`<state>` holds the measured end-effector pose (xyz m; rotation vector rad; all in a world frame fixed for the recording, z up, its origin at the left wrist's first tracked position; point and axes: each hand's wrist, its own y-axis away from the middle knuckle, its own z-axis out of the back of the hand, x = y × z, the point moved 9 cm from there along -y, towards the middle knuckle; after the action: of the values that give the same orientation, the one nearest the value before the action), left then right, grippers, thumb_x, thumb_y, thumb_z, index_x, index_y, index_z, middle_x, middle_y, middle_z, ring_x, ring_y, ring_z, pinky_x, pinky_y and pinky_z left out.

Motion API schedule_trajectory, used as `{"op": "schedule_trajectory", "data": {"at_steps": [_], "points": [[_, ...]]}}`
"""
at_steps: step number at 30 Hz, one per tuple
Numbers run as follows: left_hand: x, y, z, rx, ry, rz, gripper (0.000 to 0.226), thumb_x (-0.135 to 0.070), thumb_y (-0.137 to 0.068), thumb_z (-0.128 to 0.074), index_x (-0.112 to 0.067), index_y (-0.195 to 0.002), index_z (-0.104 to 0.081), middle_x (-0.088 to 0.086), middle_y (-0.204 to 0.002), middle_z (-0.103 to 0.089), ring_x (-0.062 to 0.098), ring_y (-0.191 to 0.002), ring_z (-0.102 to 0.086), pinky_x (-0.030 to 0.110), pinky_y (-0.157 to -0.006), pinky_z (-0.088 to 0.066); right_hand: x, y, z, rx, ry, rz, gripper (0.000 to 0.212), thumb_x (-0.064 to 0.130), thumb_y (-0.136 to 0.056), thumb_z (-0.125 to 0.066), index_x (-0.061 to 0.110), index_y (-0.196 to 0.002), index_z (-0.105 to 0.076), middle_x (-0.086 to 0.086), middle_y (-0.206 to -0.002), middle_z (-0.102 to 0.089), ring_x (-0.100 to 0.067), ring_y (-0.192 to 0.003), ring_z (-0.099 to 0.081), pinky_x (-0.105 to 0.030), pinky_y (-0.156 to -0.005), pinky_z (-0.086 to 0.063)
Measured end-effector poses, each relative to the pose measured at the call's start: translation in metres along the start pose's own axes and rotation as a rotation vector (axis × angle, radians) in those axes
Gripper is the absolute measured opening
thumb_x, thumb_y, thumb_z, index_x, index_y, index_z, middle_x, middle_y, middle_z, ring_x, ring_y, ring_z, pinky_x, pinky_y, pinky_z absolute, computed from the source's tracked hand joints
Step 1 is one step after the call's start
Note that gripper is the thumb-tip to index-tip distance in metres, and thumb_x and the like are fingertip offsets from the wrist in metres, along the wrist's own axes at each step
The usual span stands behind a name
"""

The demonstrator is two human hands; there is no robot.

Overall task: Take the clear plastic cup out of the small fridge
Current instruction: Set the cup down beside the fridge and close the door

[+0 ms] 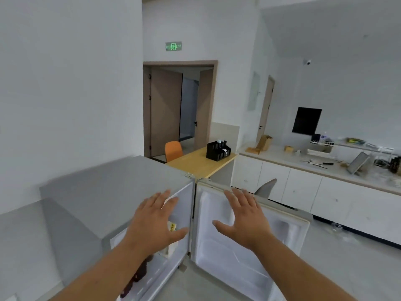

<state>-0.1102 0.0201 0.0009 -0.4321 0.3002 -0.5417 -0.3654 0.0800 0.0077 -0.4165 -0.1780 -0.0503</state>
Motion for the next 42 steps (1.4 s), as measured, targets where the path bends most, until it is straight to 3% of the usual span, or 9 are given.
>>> {"op": "schedule_trajectory", "data": {"at_steps": [3, 12, 16, 21, 25, 29, 33, 37, 42], "points": [[-0.002, -0.023, 0.017, 0.009, -0.191, -0.081, 0.103, -0.094, -0.077, -0.028, -0.031, -0.158, -0.035, 0.003, -0.172, -0.024, 0.028, -0.156, -0.023, 0.053, -0.126, -0.018, -0.016, -0.010, 0.023, -0.021, 0.197, 0.062, 0.103, 0.093, -0.080, -0.030, 0.040, -0.165, -0.003, 0.000, -0.177, -0.006, -0.028, -0.161, 0.009, -0.054, -0.129, 0.005], [0.026, -0.047, 0.038, 0.025, -0.328, -0.026, 0.108, -0.096, -0.075, -0.022, -0.032, -0.161, -0.028, 0.004, -0.173, -0.017, 0.030, -0.157, -0.019, 0.052, -0.126, -0.015, -0.061, -0.017, 0.028, 0.010, 0.333, -0.040, 0.102, 0.091, -0.081, -0.023, 0.040, -0.165, 0.004, -0.002, -0.177, 0.003, -0.031, -0.160, 0.015, -0.055, -0.124, 0.016], [0.048, -0.045, 0.036, 0.024, -0.335, 0.026, 0.109, -0.098, -0.073, -0.020, -0.031, -0.157, -0.038, 0.005, -0.170, -0.029, 0.031, -0.153, -0.030, 0.053, -0.123, -0.023, -0.089, -0.011, 0.017, 0.113, 0.362, -0.141, 0.105, 0.093, -0.079, -0.020, 0.039, -0.165, 0.004, -0.004, -0.177, 0.005, -0.034, -0.160, 0.015, -0.061, -0.125, 0.012], [0.098, -0.028, -0.007, 0.218, -0.221, 0.134, 0.101, -0.094, -0.073, -0.031, -0.034, -0.153, -0.040, -0.006, -0.160, -0.045, 0.020, -0.140, -0.045, 0.044, -0.114, -0.041, -0.132, 0.013, -0.016, 0.356, 0.370, -0.282, 0.108, 0.093, -0.078, -0.029, 0.035, -0.166, -0.004, -0.004, -0.177, 0.001, -0.037, -0.161, 0.006, -0.066, -0.125, 0.002], [0.106, -0.033, -0.016, 0.213, -0.183, 0.142, 0.092, -0.089, -0.077, -0.032, -0.034, -0.149, -0.043, -0.009, -0.154, -0.050, 0.019, -0.135, -0.048, 0.043, -0.110, -0.046, -0.134, 0.016, -0.018, 0.327, 0.339, -0.261, 0.103, 0.088, -0.078, -0.031, 0.037, -0.165, -0.011, -0.001, -0.175, -0.015, -0.035, -0.158, -0.014, -0.061, -0.126, -0.011], [0.109, -0.035, -0.017, 0.209, -0.149, 0.148, 0.091, -0.089, -0.077, -0.034, -0.032, -0.148, -0.045, -0.009, -0.153, -0.052, 0.020, -0.134, -0.049, 0.043, -0.109, -0.046, -0.124, 0.002, 0.007, 0.223, 0.353, -0.135, 0.083, 0.074, -0.085, -0.031, 0.031, -0.155, -0.042, 0.002, -0.148, -0.054, -0.024, -0.127, -0.049, -0.044, -0.109, -0.040], [0.106, -0.036, -0.016, 0.217, -0.164, 0.143, 0.087, -0.086, -0.080, -0.038, -0.031, -0.148, -0.045, -0.007, -0.153, -0.052, 0.021, -0.135, -0.049, 0.045, -0.109, -0.045, -0.098, -0.002, 0.014, 0.213, 0.290, 0.059, 0.049, 0.043, -0.094, -0.034, 0.026, -0.115, -0.075, 0.004, -0.108, -0.064, -0.015, -0.096, -0.049, -0.031, -0.091, -0.044], [0.109, -0.035, -0.018, 0.220, -0.150, 0.152, 0.088, -0.087, -0.079, -0.037, -0.032, -0.148, -0.045, -0.007, -0.154, -0.052, 0.021, -0.135, -0.049, 0.045, -0.110, -0.045, -0.068, 0.003, 0.016, 0.148, 0.106, 0.125, 0.032, 0.025, -0.097, -0.050, 0.022, -0.104, -0.080, 0.007, -0.100, -0.066, -0.010, -0.090, -0.057, -0.027, -0.078, -0.046], [0.112, -0.035, -0.019, 0.213, -0.105, 0.181, 0.090, -0.089, -0.075, -0.035, -0.034, -0.146, -0.048, -0.009, -0.151, -0.054, 0.019, -0.133, -0.050, 0.044, -0.108, -0.043, -0.007, 0.015, 0.018, 0.100, -0.067, 0.226, 0.028, 0.028, -0.093, -0.049, 0.023, -0.089, -0.076, 0.009, -0.084, -0.065, -0.005, -0.078, -0.053, -0.028, -0.069, -0.046]]}}
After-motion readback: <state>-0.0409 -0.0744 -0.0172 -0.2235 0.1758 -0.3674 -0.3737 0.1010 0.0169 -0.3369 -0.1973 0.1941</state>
